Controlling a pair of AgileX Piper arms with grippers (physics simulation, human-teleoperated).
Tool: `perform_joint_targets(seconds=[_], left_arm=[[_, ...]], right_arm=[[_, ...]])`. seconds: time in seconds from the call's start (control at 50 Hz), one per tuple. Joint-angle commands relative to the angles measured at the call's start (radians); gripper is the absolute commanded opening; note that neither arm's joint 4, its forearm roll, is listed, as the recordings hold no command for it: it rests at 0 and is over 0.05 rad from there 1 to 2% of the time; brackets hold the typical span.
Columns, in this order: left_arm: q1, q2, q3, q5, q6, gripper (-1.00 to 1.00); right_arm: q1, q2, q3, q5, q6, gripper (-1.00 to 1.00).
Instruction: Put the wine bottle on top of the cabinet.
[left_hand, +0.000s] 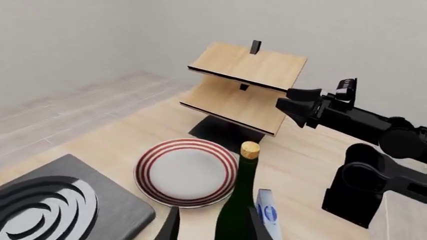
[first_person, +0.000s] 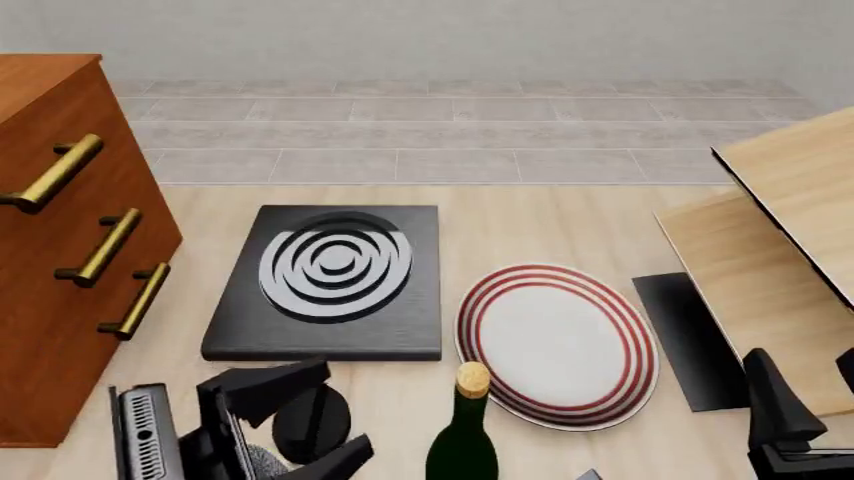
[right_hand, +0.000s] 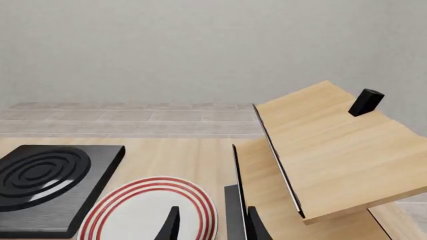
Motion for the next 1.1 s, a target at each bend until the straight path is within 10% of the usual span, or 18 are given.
perform_joint_targets(seconds=[0.02,1.1], left_arm=[[-0.08,0.179,-0.026,-0.133,-0.002,1.0],[-0.135,0.63,-0.121,-0.394,-0.02,1.0]], right_arm=[[0.0,0.0,0.0,0.0,0.001,1.0],[0.0,0.0,0.0,0.0,0.0,1.0]])
